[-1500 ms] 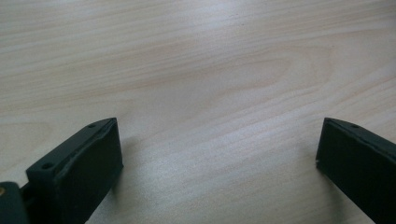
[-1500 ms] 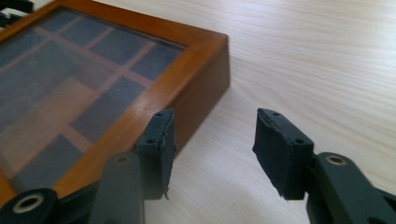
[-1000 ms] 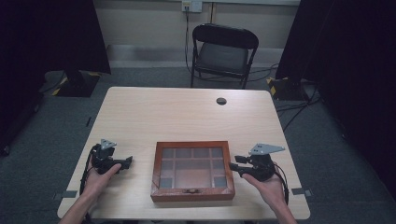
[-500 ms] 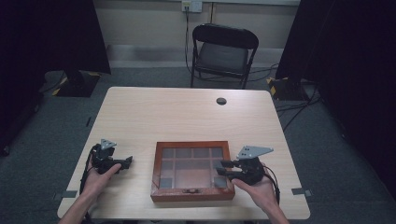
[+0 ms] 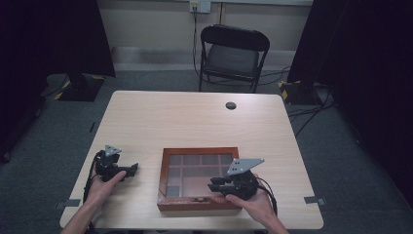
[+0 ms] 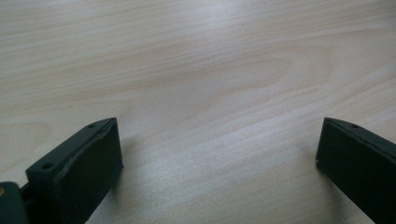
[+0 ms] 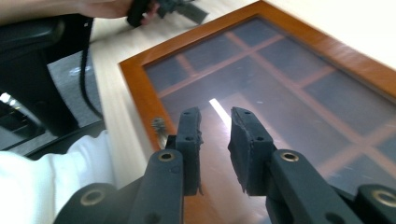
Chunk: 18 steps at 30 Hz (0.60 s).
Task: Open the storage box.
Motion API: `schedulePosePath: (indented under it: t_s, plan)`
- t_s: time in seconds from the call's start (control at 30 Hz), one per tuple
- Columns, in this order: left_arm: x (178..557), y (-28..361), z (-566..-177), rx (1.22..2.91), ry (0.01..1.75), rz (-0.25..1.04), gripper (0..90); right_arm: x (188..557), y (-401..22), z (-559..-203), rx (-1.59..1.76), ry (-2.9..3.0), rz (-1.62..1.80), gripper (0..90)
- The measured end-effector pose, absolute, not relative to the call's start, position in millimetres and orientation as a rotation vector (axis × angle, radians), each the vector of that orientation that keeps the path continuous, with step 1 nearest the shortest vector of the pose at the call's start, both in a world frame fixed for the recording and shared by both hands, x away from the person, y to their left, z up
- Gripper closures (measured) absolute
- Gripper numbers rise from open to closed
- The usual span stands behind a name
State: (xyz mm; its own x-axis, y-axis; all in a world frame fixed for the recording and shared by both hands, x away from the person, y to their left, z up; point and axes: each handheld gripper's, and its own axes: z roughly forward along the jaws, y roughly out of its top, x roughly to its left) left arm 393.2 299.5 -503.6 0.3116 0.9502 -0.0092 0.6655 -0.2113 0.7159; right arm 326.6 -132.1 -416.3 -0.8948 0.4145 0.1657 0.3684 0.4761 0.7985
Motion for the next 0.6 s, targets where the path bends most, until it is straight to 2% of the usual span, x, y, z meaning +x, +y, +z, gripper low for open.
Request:
schedulePosePath:
  t_s: [0.27, 0.6]
  plan:
    - [393, 299, -504, 1.961, 1.427, 0.591, 0.0, 320, -118, -427, 0.614, 2.756, 1.451, 80.8]
    - [393, 300, -504, 1.962, 1.426, 0.59, 0.0, 320, -112, -436, 0.567, 2.798, 1.433, 80.0]
